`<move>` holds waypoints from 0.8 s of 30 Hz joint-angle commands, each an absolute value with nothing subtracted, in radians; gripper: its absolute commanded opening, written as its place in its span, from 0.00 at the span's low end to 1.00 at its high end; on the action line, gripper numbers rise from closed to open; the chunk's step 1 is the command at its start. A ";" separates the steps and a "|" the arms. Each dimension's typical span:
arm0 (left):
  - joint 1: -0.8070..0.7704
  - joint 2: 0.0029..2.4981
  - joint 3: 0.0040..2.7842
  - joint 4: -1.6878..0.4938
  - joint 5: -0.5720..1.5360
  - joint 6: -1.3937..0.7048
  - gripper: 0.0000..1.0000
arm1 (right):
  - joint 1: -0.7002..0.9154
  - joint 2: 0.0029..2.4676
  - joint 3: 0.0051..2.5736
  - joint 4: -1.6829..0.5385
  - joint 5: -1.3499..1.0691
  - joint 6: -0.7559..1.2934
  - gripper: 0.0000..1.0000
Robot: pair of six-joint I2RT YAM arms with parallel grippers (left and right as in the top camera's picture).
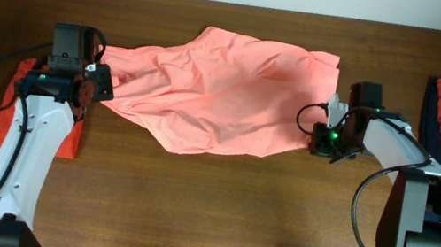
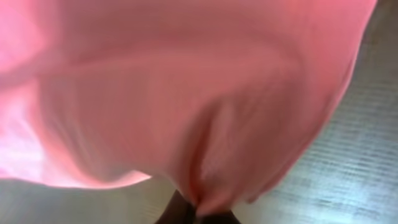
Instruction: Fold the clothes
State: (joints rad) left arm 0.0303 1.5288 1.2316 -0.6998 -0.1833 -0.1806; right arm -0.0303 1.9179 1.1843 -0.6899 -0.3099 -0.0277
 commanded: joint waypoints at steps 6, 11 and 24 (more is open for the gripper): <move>0.031 1.533 1.229 -0.700 -0.176 -0.194 0.00 | -0.035 1.768 1.387 -1.148 -0.340 -0.053 0.04; 0.031 1.533 1.229 -0.697 -0.176 -0.194 0.00 | -0.063 1.672 1.587 -1.221 -0.188 0.008 0.04; 0.031 1.533 1.229 -0.701 -0.176 -0.194 0.00 | -0.112 1.778 1.519 -1.201 -0.096 0.057 0.46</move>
State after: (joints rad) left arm 0.0303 1.5288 1.2316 -0.6998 -0.1799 -0.1806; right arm -0.1143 1.7535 1.5616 -1.1923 -0.1215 0.0521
